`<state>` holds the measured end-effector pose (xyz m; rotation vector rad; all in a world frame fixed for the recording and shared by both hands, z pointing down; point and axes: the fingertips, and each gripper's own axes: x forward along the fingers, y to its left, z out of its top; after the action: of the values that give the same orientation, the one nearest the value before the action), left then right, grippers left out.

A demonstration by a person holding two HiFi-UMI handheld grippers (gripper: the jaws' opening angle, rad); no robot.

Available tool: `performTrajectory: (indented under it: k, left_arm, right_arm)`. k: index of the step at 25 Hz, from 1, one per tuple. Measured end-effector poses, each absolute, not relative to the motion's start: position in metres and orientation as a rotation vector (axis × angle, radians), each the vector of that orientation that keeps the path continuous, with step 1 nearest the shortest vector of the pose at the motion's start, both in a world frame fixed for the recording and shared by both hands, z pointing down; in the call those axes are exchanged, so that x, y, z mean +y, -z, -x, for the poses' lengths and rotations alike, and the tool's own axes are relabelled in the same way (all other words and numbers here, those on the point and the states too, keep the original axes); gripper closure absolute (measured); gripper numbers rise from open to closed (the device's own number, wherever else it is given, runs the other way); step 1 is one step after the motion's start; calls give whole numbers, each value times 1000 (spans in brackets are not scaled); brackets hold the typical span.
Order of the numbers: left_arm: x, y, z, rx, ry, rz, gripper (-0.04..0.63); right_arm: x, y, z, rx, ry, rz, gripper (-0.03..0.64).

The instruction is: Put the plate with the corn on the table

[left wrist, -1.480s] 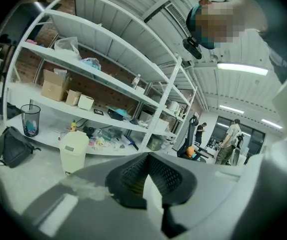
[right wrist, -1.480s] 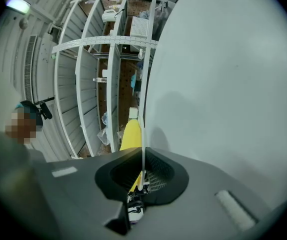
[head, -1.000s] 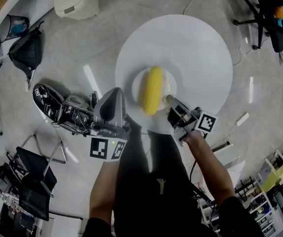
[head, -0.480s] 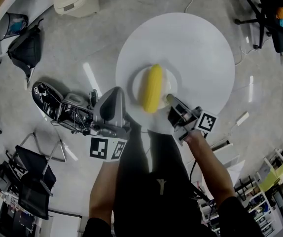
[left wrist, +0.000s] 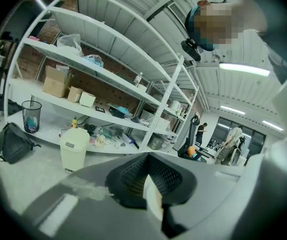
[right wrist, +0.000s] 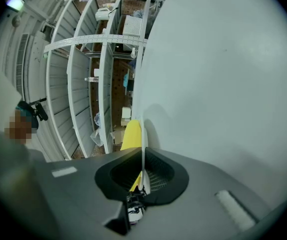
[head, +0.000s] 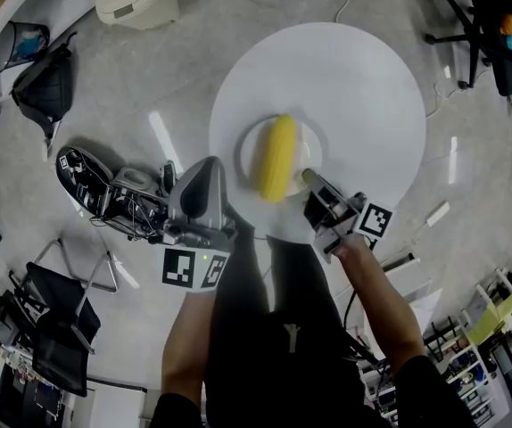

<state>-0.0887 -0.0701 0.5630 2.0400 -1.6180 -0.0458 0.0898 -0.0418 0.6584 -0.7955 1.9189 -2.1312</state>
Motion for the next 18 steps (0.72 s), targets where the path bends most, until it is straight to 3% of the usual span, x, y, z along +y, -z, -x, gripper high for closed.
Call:
performTrajectory:
  k: [18]
  left_arm:
    - [-67,-568,95,-1619,62,-2028,594]
  right_arm:
    - [-41,-666,-89,1880,2195,868,598]
